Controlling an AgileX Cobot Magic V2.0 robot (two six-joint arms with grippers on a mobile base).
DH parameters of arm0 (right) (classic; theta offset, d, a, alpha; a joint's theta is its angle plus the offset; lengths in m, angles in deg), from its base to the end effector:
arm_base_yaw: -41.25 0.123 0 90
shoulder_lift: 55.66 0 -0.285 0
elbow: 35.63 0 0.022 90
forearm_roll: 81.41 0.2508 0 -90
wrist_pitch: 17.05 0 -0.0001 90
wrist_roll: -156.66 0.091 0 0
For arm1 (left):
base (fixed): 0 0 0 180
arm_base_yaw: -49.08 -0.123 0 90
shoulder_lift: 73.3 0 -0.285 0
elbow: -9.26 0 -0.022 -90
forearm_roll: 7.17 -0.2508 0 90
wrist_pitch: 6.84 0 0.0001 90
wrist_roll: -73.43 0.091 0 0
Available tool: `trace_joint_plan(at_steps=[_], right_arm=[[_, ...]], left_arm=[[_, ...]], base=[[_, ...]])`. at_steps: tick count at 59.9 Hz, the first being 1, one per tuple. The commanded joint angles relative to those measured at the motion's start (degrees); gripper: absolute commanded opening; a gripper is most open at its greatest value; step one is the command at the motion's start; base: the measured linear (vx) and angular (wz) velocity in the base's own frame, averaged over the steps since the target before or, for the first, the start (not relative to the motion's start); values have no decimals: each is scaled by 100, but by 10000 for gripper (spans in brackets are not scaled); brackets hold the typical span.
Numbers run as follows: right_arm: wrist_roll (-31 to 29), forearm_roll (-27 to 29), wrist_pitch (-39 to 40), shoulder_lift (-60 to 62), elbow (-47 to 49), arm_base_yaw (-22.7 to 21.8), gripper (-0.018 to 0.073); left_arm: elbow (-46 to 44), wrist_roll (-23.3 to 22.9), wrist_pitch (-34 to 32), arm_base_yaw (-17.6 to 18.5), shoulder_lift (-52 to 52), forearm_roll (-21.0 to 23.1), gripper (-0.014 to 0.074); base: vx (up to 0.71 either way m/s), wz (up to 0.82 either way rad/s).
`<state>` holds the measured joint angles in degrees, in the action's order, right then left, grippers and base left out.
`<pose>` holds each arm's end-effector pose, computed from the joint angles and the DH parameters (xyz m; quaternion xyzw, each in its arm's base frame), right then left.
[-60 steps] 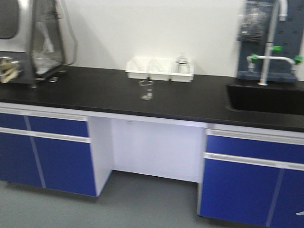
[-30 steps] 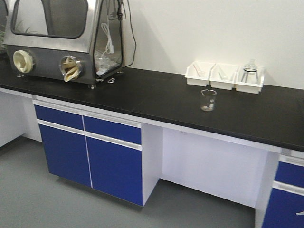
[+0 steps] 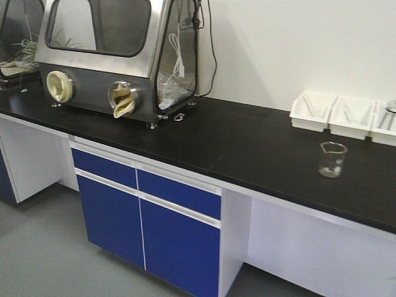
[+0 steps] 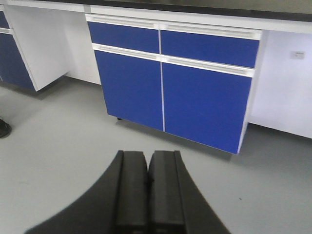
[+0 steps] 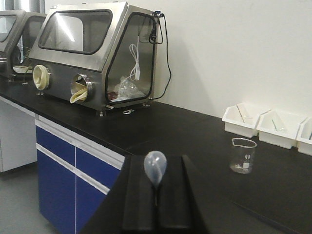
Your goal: Grab transparent chemical and place on left bench
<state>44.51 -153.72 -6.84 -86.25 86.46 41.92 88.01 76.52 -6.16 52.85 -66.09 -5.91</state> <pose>0.0940 0.0164 0.3038 -0.0909 0.6723 0.0349 0.7339 0.0566 -0.0038 0.2036 0.0336 0.6852 -0.0124 0.7274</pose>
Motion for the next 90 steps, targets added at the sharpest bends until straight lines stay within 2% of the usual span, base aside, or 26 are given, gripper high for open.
trace_joint_plan(at_steps=[1, 38, 90], right_arm=[[10, 19, 116, -17, 184, -21, -3], [10, 19, 121, -17, 184, -21, -3], [10, 19, 121, -17, 184, -14, -3]], left_arm=[[93, -45, -449, 10, -110, 4, -4], [93, -45, -449, 10, -110, 4, -4], [93, -45, -449, 10, -110, 4, -4]], base=[[40, 19], [44, 3], [30, -41]])
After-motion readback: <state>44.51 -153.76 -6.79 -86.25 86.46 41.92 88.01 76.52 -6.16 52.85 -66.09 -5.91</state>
